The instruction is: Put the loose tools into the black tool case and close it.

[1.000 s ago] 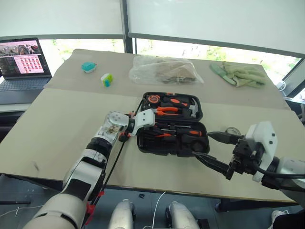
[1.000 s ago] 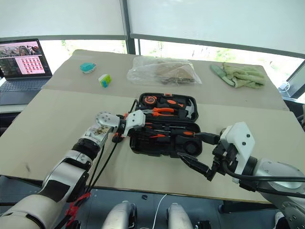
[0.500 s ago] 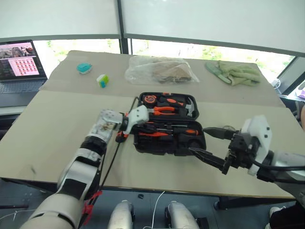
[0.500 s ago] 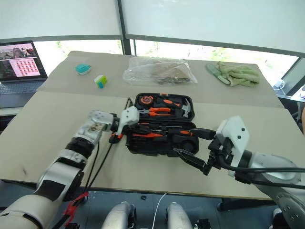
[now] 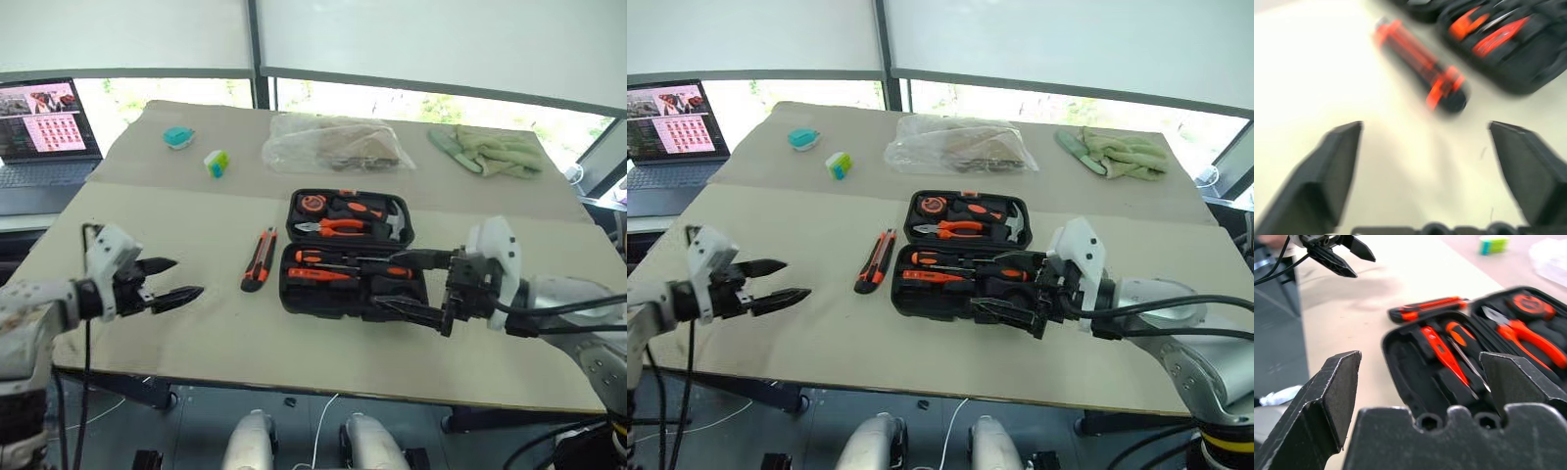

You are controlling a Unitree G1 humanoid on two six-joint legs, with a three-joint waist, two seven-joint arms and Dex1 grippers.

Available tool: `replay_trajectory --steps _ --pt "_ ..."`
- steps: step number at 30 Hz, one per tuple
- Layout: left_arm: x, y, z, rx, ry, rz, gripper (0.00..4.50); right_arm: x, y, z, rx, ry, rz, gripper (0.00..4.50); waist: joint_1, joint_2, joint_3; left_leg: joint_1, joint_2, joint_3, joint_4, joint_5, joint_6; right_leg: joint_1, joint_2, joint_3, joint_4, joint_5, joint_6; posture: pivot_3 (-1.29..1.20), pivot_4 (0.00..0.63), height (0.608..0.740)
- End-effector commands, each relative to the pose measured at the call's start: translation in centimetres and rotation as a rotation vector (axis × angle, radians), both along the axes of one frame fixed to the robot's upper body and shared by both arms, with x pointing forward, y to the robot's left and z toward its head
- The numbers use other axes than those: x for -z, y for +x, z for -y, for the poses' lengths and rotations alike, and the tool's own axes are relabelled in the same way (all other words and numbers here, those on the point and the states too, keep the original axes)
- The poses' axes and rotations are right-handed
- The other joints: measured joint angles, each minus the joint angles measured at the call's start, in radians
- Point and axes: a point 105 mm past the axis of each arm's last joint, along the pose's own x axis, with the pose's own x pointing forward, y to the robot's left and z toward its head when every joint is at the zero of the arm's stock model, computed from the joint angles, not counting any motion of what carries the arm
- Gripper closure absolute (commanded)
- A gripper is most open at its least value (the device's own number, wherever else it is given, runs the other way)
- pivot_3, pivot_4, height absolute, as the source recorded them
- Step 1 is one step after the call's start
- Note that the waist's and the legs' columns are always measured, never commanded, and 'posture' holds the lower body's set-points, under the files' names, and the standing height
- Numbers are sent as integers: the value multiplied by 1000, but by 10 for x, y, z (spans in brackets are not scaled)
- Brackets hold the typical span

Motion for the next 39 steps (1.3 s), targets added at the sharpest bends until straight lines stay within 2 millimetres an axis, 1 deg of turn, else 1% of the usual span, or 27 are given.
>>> replay_trajectory --steps 1,3,6,9,11,12,14,15,17,19,21,24,26,29,31,32,35,36,37,38,39 --pt "-16 -2 12 11 20 50 23 -5 0 -2 -36 -5 46 0 9 0 0 0 0 0 0 0 0 0 -1 0 -2 0 0 0 150 740" --pt "-18 0 23 31 3 36 23 -5 0 -2 -37 -8 49 0 14 0 0 -1 0 0 0 0 0 0 -1 -1 -2 0 0 0 150 740" --pt "-16 7 33 34 7 -16 23 -5 -2 -1 -32 -8 52 0 14 0 0 -1 0 1 -1 0 0 0 -1 -1 -2 0 0 0 150 740" --pt "-12 27 41 -41 13 -78 23 -4 -7 -1 -24 -12 49 0 13 0 0 -1 -1 2 -1 0 0 0 1 -1 -2 0 0 0 150 740" --pt "-13 39 53 -61 -2 -105 23 -2 -9 -1 -18 -13 47 0 13 0 0 -1 -1 1 -1 0 0 1 1 0 -2 0 0 0 150 740" --pt "-13 43 64 -38 -11 -122 23 -2 -9 -1 -11 -11 50 0 13 0 0 -1 -2 1 -1 0 0 1 1 0 -1 0 0 0 150 740" --pt "-4 52 87 20 46 -162 23 -3 -7 0 20 1 63 0 12 -1 0 -1 -2 1 -1 0 0 1 2 0 -2 0 1 0 150 740" --pt "1 58 95 23 81 -169 23 -3 -7 0 32 7 65 0 12 -1 0 -2 -2 1 -1 0 0 1 2 0 -2 0 1 0 150 740" --pt "6 69 108 18 77 -186 23 -2 -7 0 39 5 68 0 13 -1 0 -2 -3 1 -1 0 0 1 2 0 -2 0 1 0 150 740" --pt "10 76 115 -9 91 -203 23 -2 -7 0 46 2 71 0 10 -1 0 -2 -3 1 -1 0 0 1 2 1 -2 0 1 0 150 740" --pt "19 83 122 -52 121 -233 23 -2 -6 0 54 2 73 0 4 -1 0 -3 -3 0 -1 0 0 0 3 1 -2 0 1 0 150 740" --pt "34 82 129 -67 169 -295 23 -3 -5 0 64 2 81 0 3 -1 0 -3 -3 0 -1 0 0 0 3 1 -2 0 1 0 150 740" --pt "42 83 132 -82 210 -305 23 -4 -5 0 69 5 86 0 4 0 0 -2 -4 0 -1 0 0 0 2 1 -1 0 1 0 150 740" --pt "49 86 132 -97 254 -287 23 -6 -4 0 79 16 87 0 11 0 -1 -1 -6 -1 -1 0 0 2 1 1 -2 0 2 0 150 740" --pt "50 87 132 -103 254 -283 538 -6 -4 0 85 19 90 0 13 1 -1 0 -6 -1 -1 0 0 3 0 1 -2 0 2 0 150 740" --pt "49 87 132 -103 251 -282 695 -7 -4 0 86 19 92 0 13 1 -1 0 -6 -1 -1 0 1 3 0 1 -2 0 2 0 150 740" --pt "48 87 129 -106 250 -281 2040 -7 -4 0 90 18 97 0 12 1 -1 0 -6 -1 -1 0 1 3 0 1 -1 0 2 0 150 740" --pt "48 87 128 -109 251 -281 2284 -7 -4 0 91 17 99 0 12 1 -1 0 -6 -1 -1 0 1 3 0 1 -2 0 2 0 150 740" --pt "47 87 124 -118 253 -280 2627 -7 -4 0 90 17 99 0 12 1 -1 0 -6 -1 -1 0 1 3 0 1 -2 0 2 0 150 740" --pt "44 89 118 -140 251 -270 2763 -8 -5 1 90 17 100 0 12 1 -1 0 -6 -1 -1 0 1 3 0 1 -2 0 2 0 150 740" --pt "42 91 113 -154 249 -262 2766 -8 -6 1 89 17 100 0 12 1 -1 -1 -6 -1 -1 0 1 3 0 1 -2 0 2 0 150 740"
